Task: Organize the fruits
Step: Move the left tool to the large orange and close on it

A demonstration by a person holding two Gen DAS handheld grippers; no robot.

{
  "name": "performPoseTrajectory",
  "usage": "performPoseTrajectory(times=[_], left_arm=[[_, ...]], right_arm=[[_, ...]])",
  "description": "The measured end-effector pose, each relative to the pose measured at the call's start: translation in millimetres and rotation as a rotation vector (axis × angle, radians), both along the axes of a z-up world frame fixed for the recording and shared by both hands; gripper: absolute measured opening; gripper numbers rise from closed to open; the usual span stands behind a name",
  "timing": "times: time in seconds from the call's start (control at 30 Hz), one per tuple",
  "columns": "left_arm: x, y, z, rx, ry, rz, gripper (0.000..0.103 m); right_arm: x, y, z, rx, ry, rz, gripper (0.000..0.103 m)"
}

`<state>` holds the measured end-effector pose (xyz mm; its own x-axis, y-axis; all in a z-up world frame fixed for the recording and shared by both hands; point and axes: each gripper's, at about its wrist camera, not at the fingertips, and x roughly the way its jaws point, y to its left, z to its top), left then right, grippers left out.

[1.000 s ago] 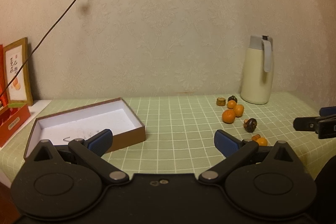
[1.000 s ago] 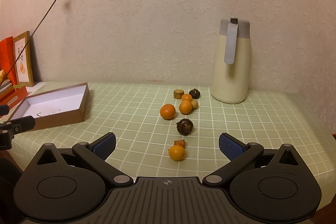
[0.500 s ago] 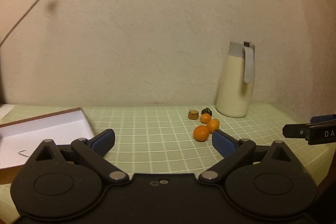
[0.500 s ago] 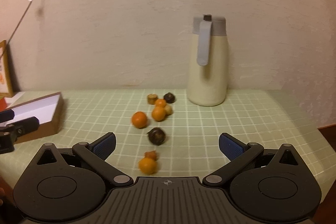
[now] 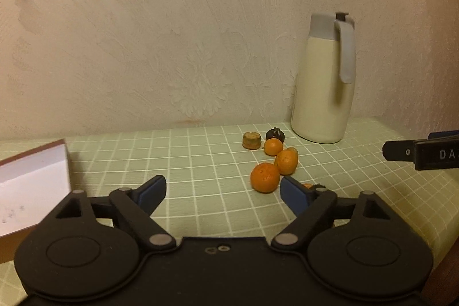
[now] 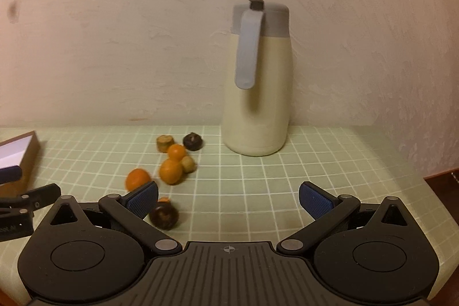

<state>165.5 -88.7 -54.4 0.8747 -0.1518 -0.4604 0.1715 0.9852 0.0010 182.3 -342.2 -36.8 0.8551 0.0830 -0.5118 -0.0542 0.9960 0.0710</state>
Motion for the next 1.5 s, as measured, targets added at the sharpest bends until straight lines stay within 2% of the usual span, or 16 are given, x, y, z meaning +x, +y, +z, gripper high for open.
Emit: performPoseTrajectory(times=[0.17, 0.57, 0.83, 0.93, 1.0, 1.23, 1.5], left_arm=[[28.2, -17.2, -11.2, -0.006, 0.027, -0.007, 0.079], [87.8, -48.1, -42.1, -0.019, 0.123, -0.045, 0.060], [106.2, -60.7, -57.6, -0.021, 0.174, -0.052, 0.053], [112.6, -61.2, -61.8, -0.028, 0.190, -0.053, 0.048], [115.4, -61.0, -63.3, -0.039, 0.199, -0.062, 0.032], [104.8, -57.7, -59.3, -0.034, 0.182, -0.062, 0.032], [78.6, -23.0, -50.3, -0.024, 0.192, 0.002, 0.032]], right_arm=[[24.4, -3.0, -8.8, -0.007, 0.021, -0.014, 0.103], [62.2, -27.2, -29.1, 0.002, 0.078, -0.083, 0.103], [77.7, -31.3, -32.2, -0.015, 0.083, -0.096, 0.103], [84.6, -36.2, -36.2, -0.024, 0.092, -0.124, 0.103], [88.2, -40.3, -37.7, -0.012, 0.099, -0.137, 0.103], [94.0, -36.9, -37.2, 0.026, 0.084, -0.122, 0.103], [104.2, -8.8, -34.2, 0.064, 0.080, -0.047, 0.103]])
